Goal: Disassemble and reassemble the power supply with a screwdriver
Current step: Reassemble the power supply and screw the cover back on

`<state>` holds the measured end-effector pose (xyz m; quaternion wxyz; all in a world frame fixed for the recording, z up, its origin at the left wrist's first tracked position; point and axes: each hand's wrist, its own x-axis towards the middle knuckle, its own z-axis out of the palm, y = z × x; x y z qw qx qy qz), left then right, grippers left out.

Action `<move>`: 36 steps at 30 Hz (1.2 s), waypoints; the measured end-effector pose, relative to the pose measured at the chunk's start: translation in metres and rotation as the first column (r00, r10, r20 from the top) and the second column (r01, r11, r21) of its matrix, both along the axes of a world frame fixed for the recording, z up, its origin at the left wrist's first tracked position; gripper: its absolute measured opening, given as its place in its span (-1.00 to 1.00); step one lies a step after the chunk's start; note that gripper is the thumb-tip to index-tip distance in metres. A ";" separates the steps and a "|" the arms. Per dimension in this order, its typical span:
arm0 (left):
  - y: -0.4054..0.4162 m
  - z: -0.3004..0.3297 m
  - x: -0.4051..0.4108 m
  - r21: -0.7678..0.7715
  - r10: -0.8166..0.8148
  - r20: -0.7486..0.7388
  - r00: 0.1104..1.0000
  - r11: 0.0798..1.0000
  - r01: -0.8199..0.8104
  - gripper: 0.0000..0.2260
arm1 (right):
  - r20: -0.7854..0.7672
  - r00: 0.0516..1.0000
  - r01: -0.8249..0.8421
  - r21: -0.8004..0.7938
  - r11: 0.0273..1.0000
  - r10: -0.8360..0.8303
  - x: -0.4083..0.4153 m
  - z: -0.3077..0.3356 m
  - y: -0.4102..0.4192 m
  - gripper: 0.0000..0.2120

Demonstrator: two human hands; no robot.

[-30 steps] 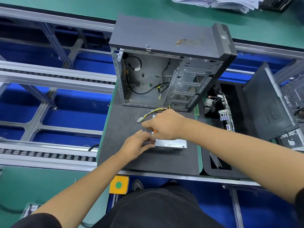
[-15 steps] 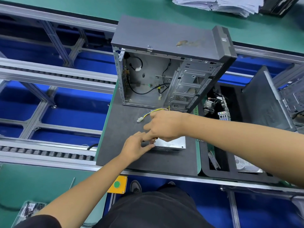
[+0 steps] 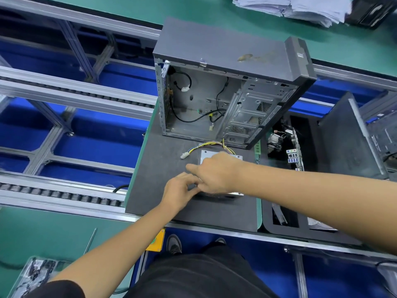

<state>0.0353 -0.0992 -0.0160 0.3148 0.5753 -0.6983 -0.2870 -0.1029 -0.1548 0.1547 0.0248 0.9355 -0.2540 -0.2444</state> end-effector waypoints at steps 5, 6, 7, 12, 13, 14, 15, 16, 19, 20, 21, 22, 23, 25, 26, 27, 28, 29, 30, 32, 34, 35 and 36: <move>-0.003 0.002 -0.002 -0.148 0.010 0.059 0.998 0.989 -0.001 -0.76 | -0.161 0.824 -0.555 -0.039 0.831 0.543 0.005 0.015 -0.021 -0.77; -0.003 0.001 -0.002 -0.177 0.027 0.084 0.996 0.984 -0.012 -0.77 | -0.134 0.851 -0.515 -0.027 0.857 0.508 0.006 0.015 -0.021 -0.77; -0.003 0.001 -0.002 -0.183 0.041 0.093 0.995 0.983 -0.023 -0.78 | -0.069 0.906 -0.420 -0.010 0.907 0.419 0.008 0.015 -0.020 -0.78; 0.004 0.002 -0.011 -0.058 0.092 -0.003 0.996 0.994 -0.092 -0.78 | 0.120 0.907 0.387 0.142 0.911 -0.404 0.004 -0.004 -0.007 -0.76; 0.006 0.002 -0.014 -0.070 0.114 -0.025 0.993 0.991 -0.116 -0.78 | 0.124 0.876 0.446 0.160 0.881 -0.466 0.003 -0.008 -0.006 -0.73; 0.007 0.001 -0.017 -0.099 0.129 -0.033 0.991 0.986 -0.132 -0.80 | 0.119 0.872 0.452 0.174 0.875 -0.475 0.001 -0.009 -0.004 -0.72; 0.008 -0.001 -0.019 -0.146 0.142 -0.024 0.990 0.979 -0.144 -0.83 | 0.120 0.881 0.433 0.188 0.882 -0.458 -0.002 -0.009 -0.005 -0.71; 0.007 -0.004 -0.019 -0.199 0.155 0.001 0.988 0.968 -0.151 -0.84 | 0.132 0.901 0.387 0.186 0.903 -0.413 -0.005 -0.007 -0.008 -0.69; 0.002 -0.011 -0.017 -0.317 0.182 0.079 0.980 0.937 -0.148 -0.85 | 0.136 0.989 0.048 0.030 0.998 -0.051 -0.015 0.004 -0.024 -0.56; 0.000 -0.012 -0.016 -0.297 0.177 0.087 0.980 0.944 -0.144 -0.86 | 0.085 0.986 -0.141 -0.024 0.990 0.143 -0.016 0.008 -0.029 -0.55; -0.001 -0.013 -0.014 -0.274 0.175 0.089 0.981 0.951 -0.145 -0.86 | 0.012 0.945 -0.326 -0.025 0.945 0.326 -0.015 0.011 -0.034 -0.57; -0.002 -0.013 -0.013 -0.246 0.168 0.097 0.981 0.959 -0.140 -0.86 | -0.057 0.883 -0.467 0.012 0.884 0.467 -0.013 0.014 -0.039 -0.61; -0.002 -0.013 -0.012 -0.218 0.157 0.116 0.981 0.967 -0.129 -0.84 | -0.092 0.822 -0.560 0.047 0.827 0.561 -0.012 0.015 -0.043 -0.65; -0.001 -0.006 -0.010 -0.171 0.134 0.134 0.982 0.979 -0.110 -0.79 | -0.096 0.776 -0.623 0.045 0.781 0.624 -0.008 0.014 -0.049 -0.70; 0.000 -0.001 -0.011 -0.156 0.133 0.104 0.986 0.981 -0.116 -0.78 | -0.066 0.799 -0.598 0.024 0.801 0.598 -0.007 0.012 -0.047 -0.71; 0.002 0.005 -0.013 -0.135 0.133 0.049 0.990 0.983 -0.125 -0.73 | -0.021 0.837 -0.547 0.008 0.837 0.547 -0.007 0.009 -0.044 -0.73; 0.004 0.013 -0.016 -0.101 0.135 -0.027 0.991 0.985 -0.137 -0.61 | 0.023 0.877 -0.480 0.004 0.877 0.480 -0.007 0.005 -0.039 -0.75; 0.005 0.022 -0.019 -0.050 0.137 -0.122 0.983 0.988 -0.144 -0.47 | 0.059 0.911 -0.409 0.014 0.912 0.408 -0.008 0.002 -0.034 -0.76; 0.005 0.031 -0.022 0.018 0.130 -0.224 0.966 0.991 -0.129 -0.36 | 0.093 0.937 -0.343 0.039 0.939 0.338 -0.007 0.000 -0.028 -0.76; 0.006 0.046 -0.024 0.044 0.058 -0.419 0.906 0.998 -0.044 -0.32 | 0.174 0.965 -0.214 0.099 0.972 0.195 -0.005 0.000 -0.019 -0.72; 0.010 0.054 -0.027 0.049 -0.036 -0.589 0.808 0.996 0.080 -0.44 | 0.202 0.978 -0.068 0.124 0.990 0.042 -0.003 0.000 -0.016 -0.67; 0.013 0.058 -0.029 0.093 -0.040 -0.656 0.754 0.987 0.133 -0.51 | 0.203 0.979 -0.004 0.136 0.991 -0.024 -0.002 -0.001 -0.016 -0.66; 0.015 0.058 -0.032 0.127 -0.030 -0.682 0.730 0.979 0.159 -0.56 | 0.201 0.977 0.044 0.151 0.988 -0.074 -0.002 -0.002 -0.015 -0.66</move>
